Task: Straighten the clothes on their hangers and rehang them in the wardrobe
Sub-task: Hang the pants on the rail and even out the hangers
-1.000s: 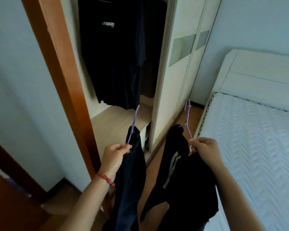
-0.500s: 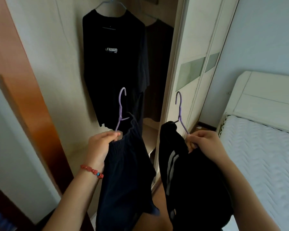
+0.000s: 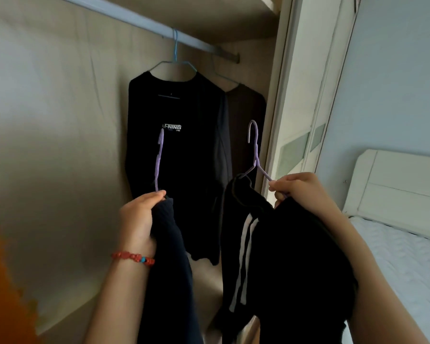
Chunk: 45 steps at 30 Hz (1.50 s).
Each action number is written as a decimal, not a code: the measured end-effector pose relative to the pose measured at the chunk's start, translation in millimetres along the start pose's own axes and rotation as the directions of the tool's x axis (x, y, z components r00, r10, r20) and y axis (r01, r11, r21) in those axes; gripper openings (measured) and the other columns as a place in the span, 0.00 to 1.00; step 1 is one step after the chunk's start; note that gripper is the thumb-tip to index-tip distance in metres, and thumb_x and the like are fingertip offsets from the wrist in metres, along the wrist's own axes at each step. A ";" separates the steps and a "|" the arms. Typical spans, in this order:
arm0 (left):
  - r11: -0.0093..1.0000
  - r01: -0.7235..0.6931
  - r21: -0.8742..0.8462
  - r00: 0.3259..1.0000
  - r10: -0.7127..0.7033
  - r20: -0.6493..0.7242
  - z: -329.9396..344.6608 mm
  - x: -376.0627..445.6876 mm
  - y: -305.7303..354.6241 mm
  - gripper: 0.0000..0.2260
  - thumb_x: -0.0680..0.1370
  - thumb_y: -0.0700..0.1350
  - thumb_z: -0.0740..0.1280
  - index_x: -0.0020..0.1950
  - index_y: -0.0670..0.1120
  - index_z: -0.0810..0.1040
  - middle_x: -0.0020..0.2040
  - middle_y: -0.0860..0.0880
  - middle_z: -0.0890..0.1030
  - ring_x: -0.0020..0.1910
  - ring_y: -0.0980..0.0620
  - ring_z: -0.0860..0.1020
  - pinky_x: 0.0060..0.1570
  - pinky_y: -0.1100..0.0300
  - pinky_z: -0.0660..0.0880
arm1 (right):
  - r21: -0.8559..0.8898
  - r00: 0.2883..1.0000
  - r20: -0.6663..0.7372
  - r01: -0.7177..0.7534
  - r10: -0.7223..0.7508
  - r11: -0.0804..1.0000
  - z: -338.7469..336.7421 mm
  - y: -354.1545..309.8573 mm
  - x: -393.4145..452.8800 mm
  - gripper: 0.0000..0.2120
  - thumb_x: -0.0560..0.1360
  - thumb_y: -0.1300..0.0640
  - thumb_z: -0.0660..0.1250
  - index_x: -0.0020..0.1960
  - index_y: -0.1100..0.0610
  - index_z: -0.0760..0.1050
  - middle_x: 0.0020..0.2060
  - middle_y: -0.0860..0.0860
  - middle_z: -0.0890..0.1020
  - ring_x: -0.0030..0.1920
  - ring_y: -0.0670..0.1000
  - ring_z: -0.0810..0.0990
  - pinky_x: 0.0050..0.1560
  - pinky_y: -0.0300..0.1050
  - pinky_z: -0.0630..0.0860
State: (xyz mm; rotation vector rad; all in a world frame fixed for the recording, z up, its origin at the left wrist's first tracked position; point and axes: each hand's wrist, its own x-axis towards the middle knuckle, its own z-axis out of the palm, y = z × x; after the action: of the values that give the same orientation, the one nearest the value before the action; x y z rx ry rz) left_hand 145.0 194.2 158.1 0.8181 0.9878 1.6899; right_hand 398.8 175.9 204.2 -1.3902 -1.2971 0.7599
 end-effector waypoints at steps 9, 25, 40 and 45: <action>0.994 -0.103 -0.042 0.991 0.099 -0.091 14.4 60.4 12.3 0.08 0.74 0.36 0.66 0.37 0.46 0.79 0.23 0.55 0.80 0.26 0.61 0.78 0.27 0.71 0.74 | 0.060 0.994 0.092 0.057 -0.063 0.997 37.6 -29.8 66.0 0.12 0.71 0.62 0.69 0.40 0.73 0.78 0.23 0.54 0.74 0.31 0.54 0.73 0.43 0.48 0.73; 0.973 -0.229 0.006 0.919 0.218 -0.329 41.7 124.9 25.6 0.07 0.74 0.37 0.66 0.37 0.45 0.79 0.31 0.50 0.81 0.31 0.54 0.78 0.31 0.65 0.74 | 0.298 0.896 0.425 -0.008 -0.125 0.954 73.1 -50.1 214.2 0.08 0.73 0.66 0.67 0.36 0.69 0.78 0.20 0.53 0.72 0.23 0.49 0.70 0.30 0.39 0.68; 0.844 -0.494 0.208 0.734 0.533 -0.421 105.4 149.3 84.2 0.09 0.74 0.37 0.66 0.34 0.44 0.80 0.25 0.49 0.80 0.24 0.55 0.77 0.23 0.70 0.73 | 0.449 0.749 0.539 0.131 -0.385 0.884 95.7 -123.3 311.0 0.08 0.72 0.66 0.68 0.34 0.68 0.78 0.17 0.53 0.73 0.21 0.49 0.70 0.30 0.40 0.66; 0.788 -0.543 0.290 0.704 0.616 -0.354 114.1 157.1 123.0 0.06 0.73 0.36 0.67 0.37 0.43 0.81 0.24 0.51 0.81 0.23 0.57 0.78 0.24 0.69 0.75 | 0.480 0.758 0.493 0.172 -0.427 0.860 100.8 -165.5 326.8 0.07 0.71 0.66 0.69 0.34 0.67 0.79 0.19 0.54 0.74 0.22 0.50 0.70 0.31 0.41 0.68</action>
State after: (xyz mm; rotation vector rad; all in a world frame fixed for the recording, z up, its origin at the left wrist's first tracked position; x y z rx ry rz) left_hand 147.2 347.0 329.8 0.9508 1.2688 2.4479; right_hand 325.6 494.0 398.5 -0.5763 -1.6664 1.2060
